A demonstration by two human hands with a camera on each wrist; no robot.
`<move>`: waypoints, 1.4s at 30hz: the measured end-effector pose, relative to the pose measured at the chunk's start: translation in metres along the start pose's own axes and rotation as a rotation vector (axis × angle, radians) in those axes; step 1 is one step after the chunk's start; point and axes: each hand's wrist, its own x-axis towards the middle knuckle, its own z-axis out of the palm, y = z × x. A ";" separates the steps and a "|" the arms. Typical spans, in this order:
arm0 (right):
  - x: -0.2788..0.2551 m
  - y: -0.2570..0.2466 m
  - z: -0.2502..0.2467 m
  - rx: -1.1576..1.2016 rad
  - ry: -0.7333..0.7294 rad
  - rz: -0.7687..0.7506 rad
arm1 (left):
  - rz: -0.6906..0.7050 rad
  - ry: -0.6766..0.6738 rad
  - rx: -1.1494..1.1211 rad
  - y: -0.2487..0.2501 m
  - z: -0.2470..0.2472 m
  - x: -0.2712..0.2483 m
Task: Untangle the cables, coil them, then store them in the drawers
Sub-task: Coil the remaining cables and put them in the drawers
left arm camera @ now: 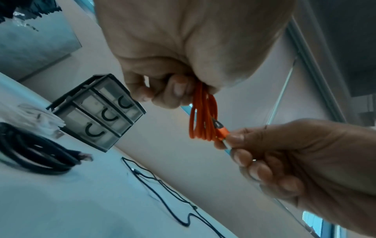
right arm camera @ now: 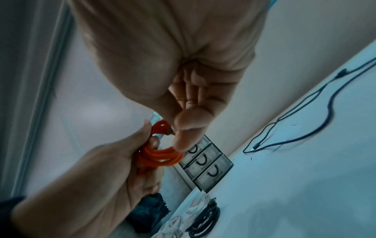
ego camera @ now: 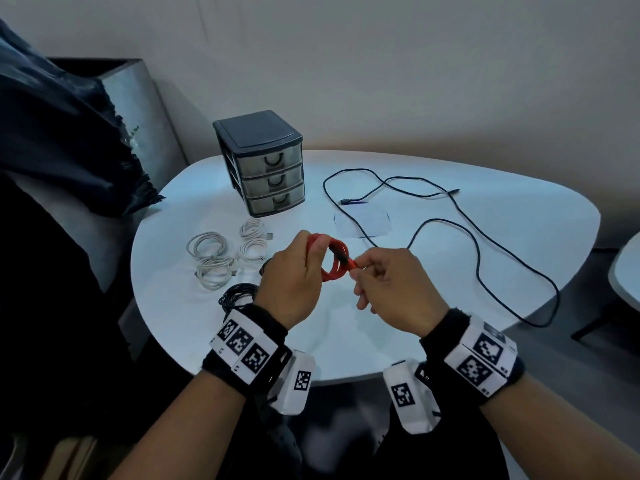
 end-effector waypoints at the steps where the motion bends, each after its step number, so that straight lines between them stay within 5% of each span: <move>1: 0.001 0.002 -0.001 -0.005 -0.004 -0.002 | 0.000 -0.012 0.013 -0.005 -0.001 -0.001; 7: 0.008 0.000 0.005 -0.169 -0.015 -0.128 | -0.198 0.079 -0.039 -0.036 -0.003 0.004; 11: 0.016 0.013 0.017 -0.073 -0.064 0.013 | -0.269 0.062 -0.194 -0.044 0.003 -0.003; 15: 0.015 0.016 0.035 0.345 -0.220 0.185 | -0.277 -0.019 -0.236 -0.038 0.011 -0.011; 19: 0.021 0.031 0.054 0.145 -0.114 0.075 | -0.278 -0.144 -0.116 -0.039 0.018 -0.013; 23: 0.030 0.039 0.052 0.196 -0.135 0.157 | -0.403 -0.291 -0.251 -0.045 0.021 -0.010; 32: 0.071 0.007 0.043 0.338 0.157 0.191 | -0.608 -0.095 -0.661 -0.032 0.003 -0.014; 35: 0.089 -0.002 0.051 0.366 0.074 0.202 | -0.602 -0.088 -0.640 -0.029 0.003 -0.020; 38: 0.097 0.017 0.059 0.173 -0.015 0.262 | -0.606 -0.118 -0.629 -0.031 0.004 -0.028; 42: 0.098 0.053 0.035 -0.114 0.075 0.242 | -0.597 -0.157 -0.627 -0.037 0.006 -0.031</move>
